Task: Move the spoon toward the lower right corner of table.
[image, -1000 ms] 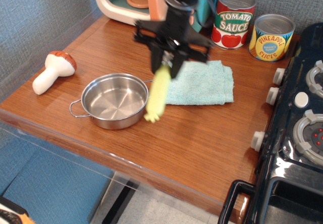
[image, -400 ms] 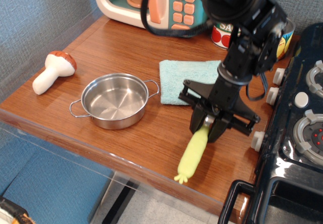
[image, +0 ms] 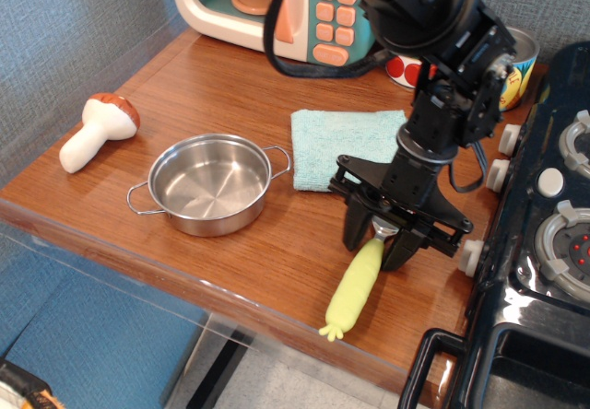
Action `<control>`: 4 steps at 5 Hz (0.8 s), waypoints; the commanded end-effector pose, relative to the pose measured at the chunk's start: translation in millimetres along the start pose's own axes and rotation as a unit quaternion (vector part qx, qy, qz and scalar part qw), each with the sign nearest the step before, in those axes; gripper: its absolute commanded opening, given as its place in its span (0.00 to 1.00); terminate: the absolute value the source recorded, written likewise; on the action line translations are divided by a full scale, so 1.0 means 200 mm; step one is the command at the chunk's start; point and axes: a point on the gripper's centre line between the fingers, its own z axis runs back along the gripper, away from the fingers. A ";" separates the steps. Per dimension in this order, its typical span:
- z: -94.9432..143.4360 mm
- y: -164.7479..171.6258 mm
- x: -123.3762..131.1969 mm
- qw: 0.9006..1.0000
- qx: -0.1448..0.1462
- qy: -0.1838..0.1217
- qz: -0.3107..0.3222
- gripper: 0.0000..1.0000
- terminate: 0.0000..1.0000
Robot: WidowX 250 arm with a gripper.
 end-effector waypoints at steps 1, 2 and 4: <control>0.27 0.13 -0.06 0.997 -0.043 -0.067 0.003 1.00 0.00; 0.33 0.18 -0.06 0.995 -0.057 -0.087 0.003 1.00 0.00; 0.33 0.19 -0.06 0.994 -0.039 -0.102 0.011 1.00 0.00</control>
